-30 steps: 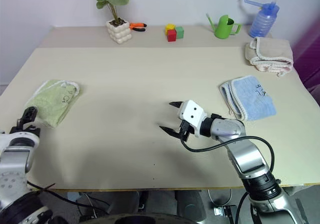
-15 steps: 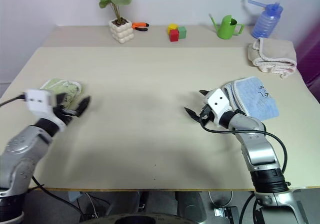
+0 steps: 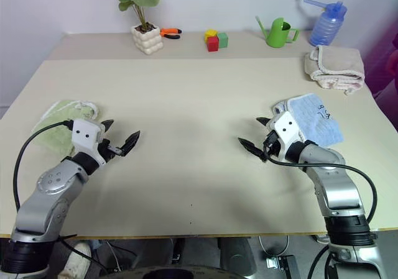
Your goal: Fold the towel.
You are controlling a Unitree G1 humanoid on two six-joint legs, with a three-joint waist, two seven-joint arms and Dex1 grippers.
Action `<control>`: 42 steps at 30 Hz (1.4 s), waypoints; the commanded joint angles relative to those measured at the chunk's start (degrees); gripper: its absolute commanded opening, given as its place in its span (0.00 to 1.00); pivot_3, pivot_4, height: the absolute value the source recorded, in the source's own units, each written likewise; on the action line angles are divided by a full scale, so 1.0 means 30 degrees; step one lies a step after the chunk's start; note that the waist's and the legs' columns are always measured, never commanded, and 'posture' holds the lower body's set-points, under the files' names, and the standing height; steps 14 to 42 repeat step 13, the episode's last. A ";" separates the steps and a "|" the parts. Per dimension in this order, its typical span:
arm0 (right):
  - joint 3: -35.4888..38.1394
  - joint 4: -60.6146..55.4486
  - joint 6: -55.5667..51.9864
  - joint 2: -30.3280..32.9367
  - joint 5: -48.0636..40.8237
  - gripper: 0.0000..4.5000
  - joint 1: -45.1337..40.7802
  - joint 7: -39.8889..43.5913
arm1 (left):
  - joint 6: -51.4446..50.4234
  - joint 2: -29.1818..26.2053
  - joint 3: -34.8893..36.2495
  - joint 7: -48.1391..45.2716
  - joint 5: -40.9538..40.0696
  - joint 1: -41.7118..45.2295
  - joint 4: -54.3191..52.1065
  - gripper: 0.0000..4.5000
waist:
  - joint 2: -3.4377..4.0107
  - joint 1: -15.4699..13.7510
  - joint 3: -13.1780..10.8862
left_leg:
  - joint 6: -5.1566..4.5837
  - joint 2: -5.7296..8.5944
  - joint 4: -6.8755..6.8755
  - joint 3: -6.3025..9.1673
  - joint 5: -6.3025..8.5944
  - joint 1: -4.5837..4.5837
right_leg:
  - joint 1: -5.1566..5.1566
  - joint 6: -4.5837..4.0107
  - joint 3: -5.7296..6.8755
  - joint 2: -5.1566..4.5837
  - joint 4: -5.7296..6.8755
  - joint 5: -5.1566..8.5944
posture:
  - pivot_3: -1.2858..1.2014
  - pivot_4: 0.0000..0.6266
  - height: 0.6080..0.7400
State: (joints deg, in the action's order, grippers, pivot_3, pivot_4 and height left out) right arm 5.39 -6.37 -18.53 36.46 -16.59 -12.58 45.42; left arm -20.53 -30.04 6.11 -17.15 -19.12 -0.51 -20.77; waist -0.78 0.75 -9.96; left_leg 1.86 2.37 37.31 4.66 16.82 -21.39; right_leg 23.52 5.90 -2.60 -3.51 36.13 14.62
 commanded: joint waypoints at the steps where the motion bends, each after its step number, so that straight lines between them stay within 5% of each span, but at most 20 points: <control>1: 0.0180 0.0543 0.0176 0.0224 -0.0104 1.00 -0.1196 0.0198 | 0.0513 0.0437 0.0165 0.0194 0.0680 -0.0140 -0.0542 0.99 | 0.0000 -0.0006 0.0000 | 0.0000 -0.0001 0.0000 0.0001 0.0000 0.0001 | 0.0000 0.0000 0.0000 0.0002 0.0001 0.0000 | 0.52 0.24 0.90; 13: -0.0974 0.3596 0.0569 -0.0105 0.0317 1.00 -0.4308 0.1297 | 0.0255 0.2161 0.0513 0.1287 0.2056 -0.1693 -0.2310 0.99 | 0.0000 -0.0035 0.0000 | -0.0002 0.0001 0.0007 0.0009 0.0001 -0.0007 | 0.0000 0.0001 0.0010 -0.0006 0.0003 0.0000 | 0.52 0.24 0.90; 42: -0.0974 0.3596 0.0569 -0.0105 0.0317 1.00 -0.4308 0.1297 | 0.0255 0.2161 0.0513 0.1287 0.2056 -0.1693 -0.2310 0.99 | 0.0000 -0.0035 0.0000 | -0.0002 0.0001 0.0007 0.0009 0.0001 -0.0007 | 0.0000 0.0001 0.0010 -0.0006 0.0003 0.0000 | 0.52 0.24 0.90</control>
